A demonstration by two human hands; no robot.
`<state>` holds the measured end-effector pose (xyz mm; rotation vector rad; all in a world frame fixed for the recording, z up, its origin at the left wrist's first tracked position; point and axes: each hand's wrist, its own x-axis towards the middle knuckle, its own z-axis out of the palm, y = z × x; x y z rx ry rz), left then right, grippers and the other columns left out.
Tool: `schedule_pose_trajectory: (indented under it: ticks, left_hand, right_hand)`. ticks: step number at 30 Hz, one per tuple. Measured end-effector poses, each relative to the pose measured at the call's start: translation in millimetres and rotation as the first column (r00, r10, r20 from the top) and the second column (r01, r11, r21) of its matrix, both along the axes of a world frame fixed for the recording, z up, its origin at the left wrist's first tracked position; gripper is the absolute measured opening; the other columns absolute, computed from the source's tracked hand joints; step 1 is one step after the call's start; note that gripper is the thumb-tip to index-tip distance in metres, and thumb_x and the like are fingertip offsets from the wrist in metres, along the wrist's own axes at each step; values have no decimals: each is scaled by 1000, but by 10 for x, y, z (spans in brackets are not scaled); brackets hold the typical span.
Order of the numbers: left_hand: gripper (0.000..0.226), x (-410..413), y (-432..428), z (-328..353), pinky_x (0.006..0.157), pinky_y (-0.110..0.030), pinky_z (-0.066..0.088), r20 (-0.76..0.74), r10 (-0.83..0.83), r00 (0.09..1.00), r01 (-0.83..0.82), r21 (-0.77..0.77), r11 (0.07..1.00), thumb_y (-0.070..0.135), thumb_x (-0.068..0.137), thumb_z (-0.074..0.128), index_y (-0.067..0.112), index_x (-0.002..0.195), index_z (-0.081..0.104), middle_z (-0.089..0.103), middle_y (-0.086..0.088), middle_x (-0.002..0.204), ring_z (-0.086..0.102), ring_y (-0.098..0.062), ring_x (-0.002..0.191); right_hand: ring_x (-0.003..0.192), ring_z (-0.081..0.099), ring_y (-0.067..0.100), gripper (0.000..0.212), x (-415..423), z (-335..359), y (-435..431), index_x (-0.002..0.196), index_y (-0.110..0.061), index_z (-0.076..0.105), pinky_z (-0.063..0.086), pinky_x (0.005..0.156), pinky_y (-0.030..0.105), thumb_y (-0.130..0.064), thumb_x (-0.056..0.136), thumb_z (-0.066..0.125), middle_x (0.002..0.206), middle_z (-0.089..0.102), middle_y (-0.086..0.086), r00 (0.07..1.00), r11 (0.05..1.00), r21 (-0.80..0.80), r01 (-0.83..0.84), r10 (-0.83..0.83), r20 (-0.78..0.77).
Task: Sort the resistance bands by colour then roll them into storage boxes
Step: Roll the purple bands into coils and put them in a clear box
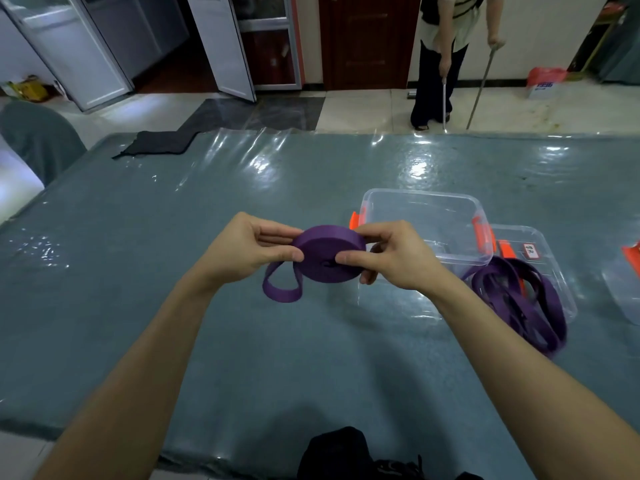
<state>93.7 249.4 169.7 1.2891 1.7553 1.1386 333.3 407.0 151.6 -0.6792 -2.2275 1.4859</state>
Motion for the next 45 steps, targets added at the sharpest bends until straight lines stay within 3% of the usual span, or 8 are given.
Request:
schedule_pose_trajectory:
  ticks: [5, 11, 16, 22, 31, 36, 41, 45]
  left_hand:
    - [40, 58, -81, -218, 97, -32, 63, 155, 128, 980, -142, 81, 987, 17, 73, 89, 14, 113, 81, 84, -7, 105, 81, -21, 103]
    - [37, 188, -5, -270, 86, -29, 64, 212, 193, 958, -221, 118, 968, 18, 76, 88, 9, 111, 81, 84, -11, 100, 82, -25, 95]
    - [32, 34, 48, -118, 93, -43, 65, -128, -8, 992, -13, -162, 987, 20, 71, 101, 18, 100, 86, 84, -3, 90, 83, -20, 89]
    - [22, 126, 255, 181, 80, -39, 64, -546, -308, 779, 120, -352, 928, 35, 74, 96, 33, 93, 86, 80, 19, 79, 76, 4, 78]
    - [26, 89, 244, 122, 81, -33, 64, -467, -247, 849, 154, -229, 961, 34, 79, 95, 32, 103, 85, 82, 17, 89, 78, 1, 86]
    - [16, 160, 124, -106, 69, -19, 51, 15, -3, 1000, 1, 103, 995, 13, 102, 72, 7, 108, 59, 83, -9, 110, 68, -9, 75]
    - [15, 399, 110, -389, 106, -56, 57, 217, 234, 948, -294, 308, 905, 20, 108, 64, 9, 115, 72, 79, -9, 123, 75, -30, 115]
    - [31, 597, 116, -537, 115, -49, 51, 157, 304, 940, -341, 361, 868, 16, 114, 51, 15, 140, 68, 72, -4, 137, 67, -26, 131]
  right_hand:
    - [56, 65, 34, 24, 1, -41, -16, 112, -1, 78, 64, 60, 42, -11, 91, 83, 96, 77, 29, 968, 958, -283, 41, -108, -226]
    - [64, 74, 35, 30, -30, -323, -143, 123, -5, 73, 67, 67, 43, -11, 94, 78, 98, 81, 16, 968, 883, -469, 17, -133, -214]
    - [96, 77, 18, 53, -38, -346, 5, 119, -22, 75, 66, 85, 47, -42, 75, 97, 107, 80, -4, 981, 996, -41, -85, 91, 171]
    - [60, 74, 15, 29, -288, -139, -71, 96, -20, 77, 63, 68, 46, -46, 87, 86, 80, 77, -2, 914, 929, 254, -268, 161, 373]
    - [56, 75, 25, 32, -303, -161, -101, 94, -12, 75, 64, 60, 50, -38, 84, 91, 75, 76, 10, 942, 968, 144, -204, 154, 299]
    - [55, 71, 21, 27, -171, -115, -95, 111, -3, 76, 60, 52, 35, -17, 91, 85, 86, 79, 19, 999, 976, -211, -54, 55, -1]
    - [64, 73, 26, 29, -195, -190, -160, 119, -2, 76, 62, 53, 36, -12, 93, 82, 94, 79, 24, 984, 946, -325, 17, -73, -160]
    - [70, 75, 27, 30, -181, -255, -168, 123, -3, 75, 62, 54, 36, -12, 95, 79, 98, 81, 20, 964, 904, -422, 67, -168, -206]
